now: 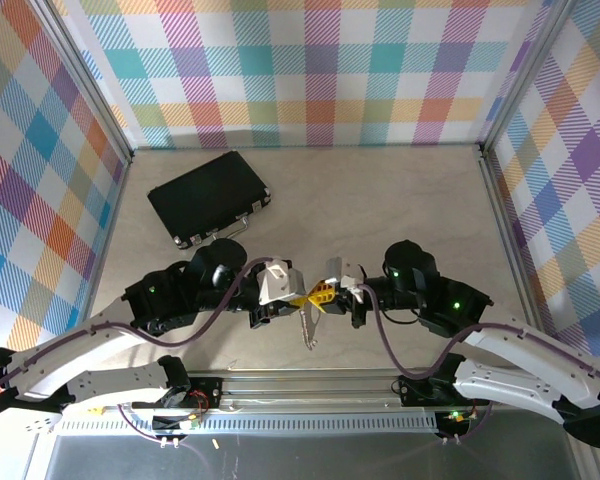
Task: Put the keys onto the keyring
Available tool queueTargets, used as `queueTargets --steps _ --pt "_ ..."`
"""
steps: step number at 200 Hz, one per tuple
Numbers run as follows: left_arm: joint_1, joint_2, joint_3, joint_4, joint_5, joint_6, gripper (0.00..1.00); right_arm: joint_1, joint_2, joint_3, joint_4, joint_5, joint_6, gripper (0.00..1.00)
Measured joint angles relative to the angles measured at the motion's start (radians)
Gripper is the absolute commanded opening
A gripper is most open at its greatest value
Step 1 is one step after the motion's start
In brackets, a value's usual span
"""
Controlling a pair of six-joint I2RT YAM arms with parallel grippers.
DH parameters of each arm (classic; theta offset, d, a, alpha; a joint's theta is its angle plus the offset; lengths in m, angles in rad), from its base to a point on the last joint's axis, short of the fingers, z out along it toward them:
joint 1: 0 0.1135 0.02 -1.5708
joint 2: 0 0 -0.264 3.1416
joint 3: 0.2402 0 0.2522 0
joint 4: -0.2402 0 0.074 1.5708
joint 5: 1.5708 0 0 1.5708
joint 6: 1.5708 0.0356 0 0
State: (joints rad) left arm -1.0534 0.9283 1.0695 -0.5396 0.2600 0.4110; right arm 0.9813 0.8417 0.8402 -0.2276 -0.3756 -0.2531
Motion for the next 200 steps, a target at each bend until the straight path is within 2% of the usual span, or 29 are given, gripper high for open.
queueTargets --steps 35,55,91,129,200 --pt "-0.004 -0.195 -0.168 0.198 0.037 -0.084 0.32 0.0 -0.089 -0.088 0.143 -0.037 0.101 0.0" --pt "-0.005 -0.252 -0.213 0.293 0.074 -0.134 0.32 0.0 -0.106 -0.141 0.266 -0.069 0.176 0.0" --pt "-0.005 -0.256 -0.23 0.435 0.138 -0.203 0.33 0.0 -0.109 -0.235 0.513 -0.116 0.315 0.0" --pt "-0.005 -0.245 -0.249 0.496 0.173 -0.238 0.34 0.0 -0.092 -0.257 0.707 -0.146 0.407 0.0" --pt "-0.005 -0.236 -0.27 0.562 0.187 -0.269 0.31 0.0 -0.073 -0.257 0.842 -0.183 0.459 0.0"
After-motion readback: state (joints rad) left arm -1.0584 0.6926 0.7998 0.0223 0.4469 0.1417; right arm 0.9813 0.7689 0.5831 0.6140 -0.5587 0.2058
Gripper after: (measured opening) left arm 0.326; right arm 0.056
